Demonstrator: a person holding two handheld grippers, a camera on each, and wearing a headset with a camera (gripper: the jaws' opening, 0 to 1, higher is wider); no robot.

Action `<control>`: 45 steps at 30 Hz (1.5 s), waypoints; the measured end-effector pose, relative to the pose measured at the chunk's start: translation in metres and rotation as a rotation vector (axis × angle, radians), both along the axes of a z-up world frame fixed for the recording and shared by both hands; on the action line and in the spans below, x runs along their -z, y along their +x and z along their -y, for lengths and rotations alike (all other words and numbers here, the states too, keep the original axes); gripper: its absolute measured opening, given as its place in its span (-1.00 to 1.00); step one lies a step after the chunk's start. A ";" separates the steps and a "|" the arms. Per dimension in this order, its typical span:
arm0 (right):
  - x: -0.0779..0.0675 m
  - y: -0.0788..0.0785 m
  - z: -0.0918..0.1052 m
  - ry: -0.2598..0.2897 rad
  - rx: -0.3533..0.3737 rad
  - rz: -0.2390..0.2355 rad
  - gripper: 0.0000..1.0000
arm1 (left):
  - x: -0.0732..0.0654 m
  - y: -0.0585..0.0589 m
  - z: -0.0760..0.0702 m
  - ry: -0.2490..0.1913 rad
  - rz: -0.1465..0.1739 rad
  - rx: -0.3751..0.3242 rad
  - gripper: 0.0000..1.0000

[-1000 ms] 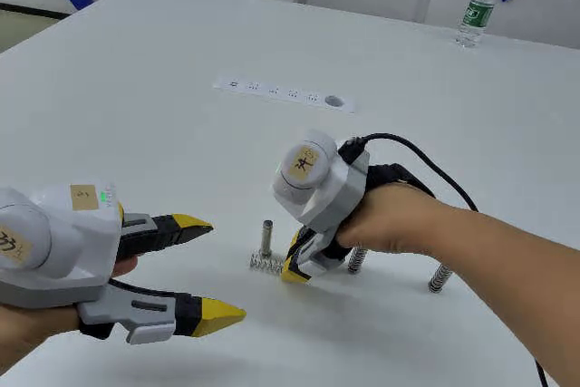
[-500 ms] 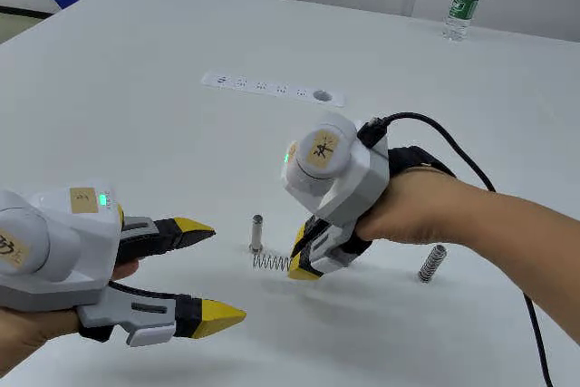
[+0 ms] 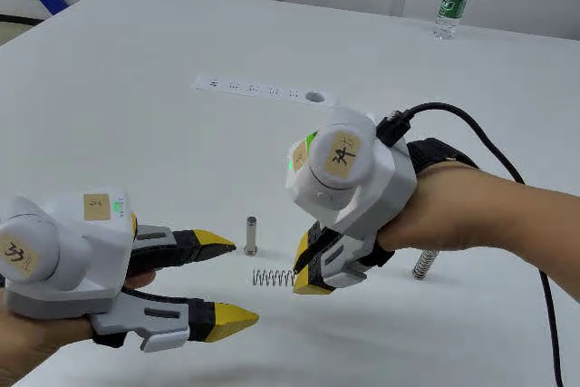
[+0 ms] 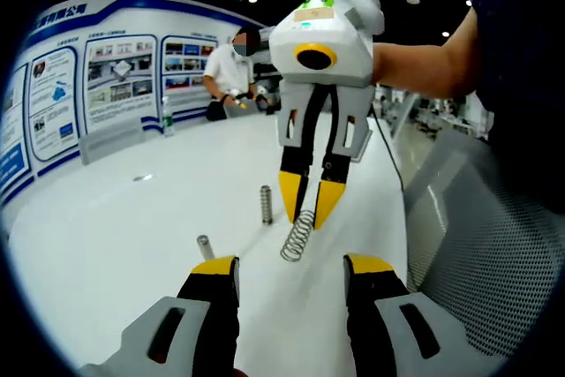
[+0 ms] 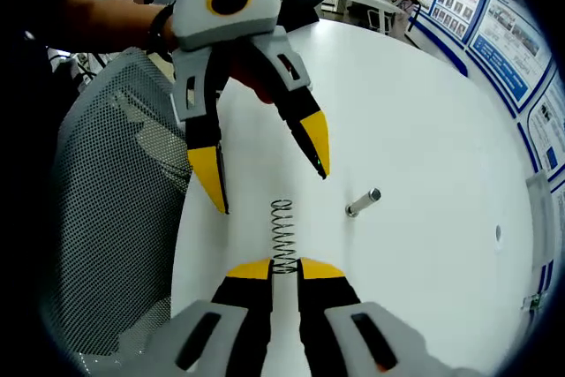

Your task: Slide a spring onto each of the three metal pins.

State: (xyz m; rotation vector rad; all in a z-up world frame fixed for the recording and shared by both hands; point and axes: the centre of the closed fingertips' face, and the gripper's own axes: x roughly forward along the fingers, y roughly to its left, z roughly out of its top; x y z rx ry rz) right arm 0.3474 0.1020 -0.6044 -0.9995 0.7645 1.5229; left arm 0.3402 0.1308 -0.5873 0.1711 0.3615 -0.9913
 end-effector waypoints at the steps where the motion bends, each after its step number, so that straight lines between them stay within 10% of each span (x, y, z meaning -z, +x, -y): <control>1: -0.001 -0.001 0.000 0.001 -0.003 0.000 -0.77 | -0.001 0.000 0.001 -0.002 0.001 0.005 -0.07; 45: -0.017 -0.013 -0.004 0.036 -0.075 0.023 -0.76 | -0.013 -0.009 0.020 -0.067 0.024 0.107 -0.80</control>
